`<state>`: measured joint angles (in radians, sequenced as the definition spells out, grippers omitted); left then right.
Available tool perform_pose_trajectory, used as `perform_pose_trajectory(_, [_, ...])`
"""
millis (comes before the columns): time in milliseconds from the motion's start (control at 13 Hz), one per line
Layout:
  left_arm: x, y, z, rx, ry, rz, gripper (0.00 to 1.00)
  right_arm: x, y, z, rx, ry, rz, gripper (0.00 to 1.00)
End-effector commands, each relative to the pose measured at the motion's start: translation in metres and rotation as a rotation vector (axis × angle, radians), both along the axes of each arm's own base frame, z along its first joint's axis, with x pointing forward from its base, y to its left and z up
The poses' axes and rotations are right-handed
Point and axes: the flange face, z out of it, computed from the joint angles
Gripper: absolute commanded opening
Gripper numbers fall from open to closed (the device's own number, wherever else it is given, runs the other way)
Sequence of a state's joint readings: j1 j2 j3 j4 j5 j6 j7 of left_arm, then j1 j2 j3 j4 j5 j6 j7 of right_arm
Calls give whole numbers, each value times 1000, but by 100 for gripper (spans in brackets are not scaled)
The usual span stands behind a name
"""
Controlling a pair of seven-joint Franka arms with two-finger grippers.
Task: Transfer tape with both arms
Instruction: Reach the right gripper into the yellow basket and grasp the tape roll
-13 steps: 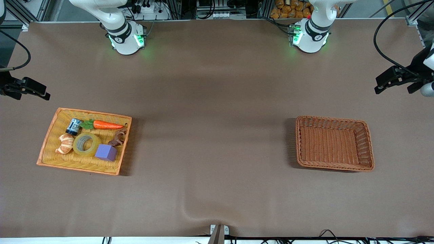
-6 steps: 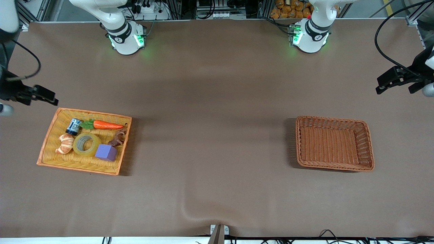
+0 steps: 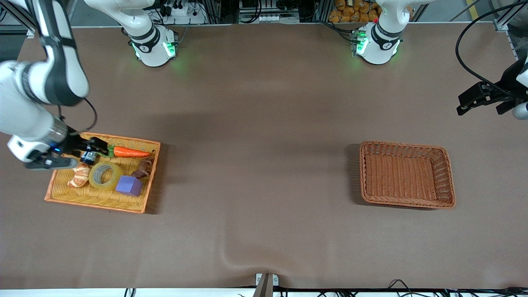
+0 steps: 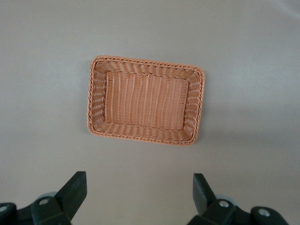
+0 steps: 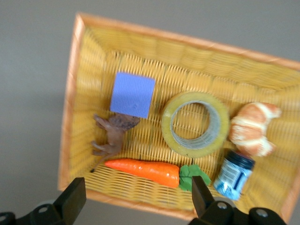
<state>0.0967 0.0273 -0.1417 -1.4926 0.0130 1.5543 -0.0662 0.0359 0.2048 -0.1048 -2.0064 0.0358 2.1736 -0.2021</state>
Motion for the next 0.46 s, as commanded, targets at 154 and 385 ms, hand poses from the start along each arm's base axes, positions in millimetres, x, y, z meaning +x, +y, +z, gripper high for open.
perform_pose_trajectory(154, [0,0,-1,7,10,-10,100,19,-34,-102,-11,-18,125,100])
perform_pose_trajectory(385, [0,0,-1,7,10,-14,100,23,-38,-156,-37,-64,133,100])
